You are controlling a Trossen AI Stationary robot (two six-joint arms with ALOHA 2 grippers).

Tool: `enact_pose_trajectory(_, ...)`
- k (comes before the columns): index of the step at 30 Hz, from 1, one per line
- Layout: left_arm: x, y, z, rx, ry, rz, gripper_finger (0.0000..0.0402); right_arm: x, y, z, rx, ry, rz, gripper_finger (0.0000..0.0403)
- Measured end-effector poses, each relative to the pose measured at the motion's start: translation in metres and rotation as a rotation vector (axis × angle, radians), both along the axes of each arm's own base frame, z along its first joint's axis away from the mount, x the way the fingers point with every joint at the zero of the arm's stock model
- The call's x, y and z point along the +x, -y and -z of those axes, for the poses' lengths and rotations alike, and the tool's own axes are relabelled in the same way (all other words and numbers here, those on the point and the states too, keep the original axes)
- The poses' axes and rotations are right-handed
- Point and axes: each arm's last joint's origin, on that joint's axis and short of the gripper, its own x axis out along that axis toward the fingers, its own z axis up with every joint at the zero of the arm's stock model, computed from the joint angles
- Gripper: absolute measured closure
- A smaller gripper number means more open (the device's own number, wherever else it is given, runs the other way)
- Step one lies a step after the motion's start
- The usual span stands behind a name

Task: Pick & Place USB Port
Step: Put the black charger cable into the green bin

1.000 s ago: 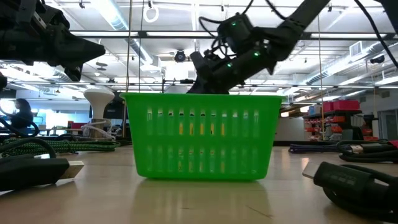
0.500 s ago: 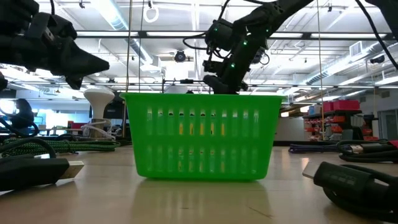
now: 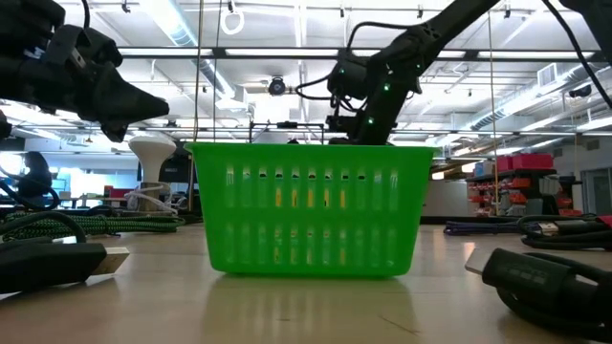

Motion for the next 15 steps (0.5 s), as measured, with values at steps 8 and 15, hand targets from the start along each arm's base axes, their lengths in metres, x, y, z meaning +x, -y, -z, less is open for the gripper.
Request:
enact_pose_trajectory(8, 0.000, 0.000, 0.000, -0.002, 0.004, 0.009, 0.0362, -0.007, 0.012, 0.011, 0.038, 0.059, 0.003, 0.0246)
enact_pose_trajectory(15, 0.000, 0.001, 0.000, 0.001, 0.004, 0.019, 0.0362, -0.002, 0.013, 0.036, 0.068, 0.035, -0.009, 0.0252)
